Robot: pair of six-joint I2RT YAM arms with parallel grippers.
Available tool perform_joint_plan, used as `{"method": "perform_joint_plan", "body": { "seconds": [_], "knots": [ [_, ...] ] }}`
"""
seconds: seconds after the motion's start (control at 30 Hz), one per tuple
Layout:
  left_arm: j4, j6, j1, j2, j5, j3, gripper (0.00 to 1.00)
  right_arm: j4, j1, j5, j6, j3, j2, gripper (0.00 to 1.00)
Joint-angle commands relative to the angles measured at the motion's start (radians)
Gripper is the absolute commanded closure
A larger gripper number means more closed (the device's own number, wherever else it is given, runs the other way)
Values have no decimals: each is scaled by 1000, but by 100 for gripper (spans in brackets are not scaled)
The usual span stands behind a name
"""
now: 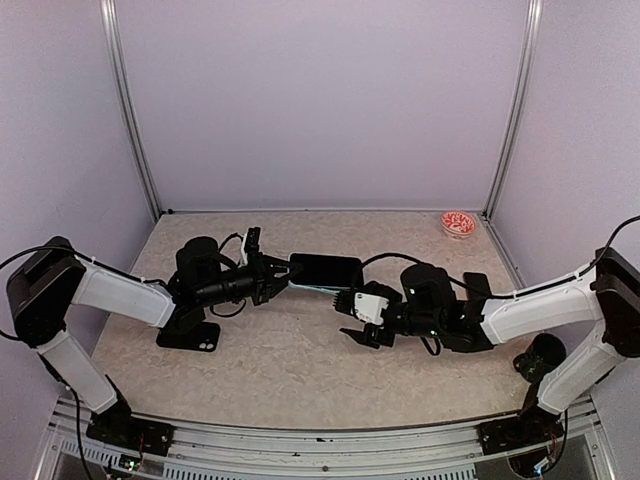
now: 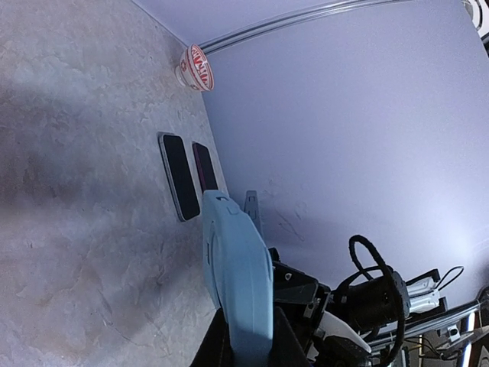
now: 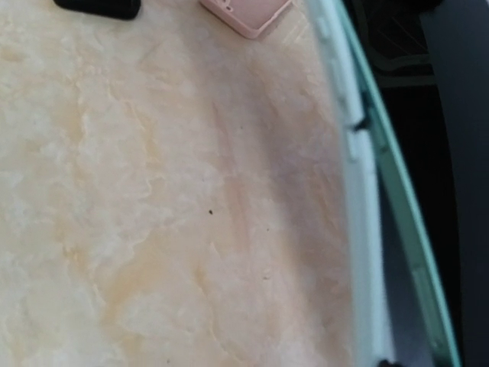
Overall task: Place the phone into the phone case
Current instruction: Press the phone onto the phone case.
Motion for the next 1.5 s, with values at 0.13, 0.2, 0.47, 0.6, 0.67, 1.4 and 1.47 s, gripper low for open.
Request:
{"method": "perform_joint_plan", "body": {
  "seconds": [0.13,0.2,0.47,0.6,0.67,1.4,1.47],
  "knots": [
    [122,-19,-14,-8,-3,30,100,79,52,98,-45,18,46,26],
    [122,-21,-15,-6,-10,24,100,112,65,121,-59,11,45,25],
    [111,-25,-10,-6,-37,5,100,213,86,175,-75,-36,1,24],
    [104,-28,-3,-5,-45,1,100,219,85,166,-78,-58,-30,24],
    [104,-34,2,-7,-49,-4,100,213,85,170,-80,-67,-41,24],
    [95,-89,5,-57,-72,-27,100,183,62,90,-66,-73,-13,23],
    [95,-92,1,-60,-71,-27,100,181,62,113,-72,-65,-1,23]
  ]
}}
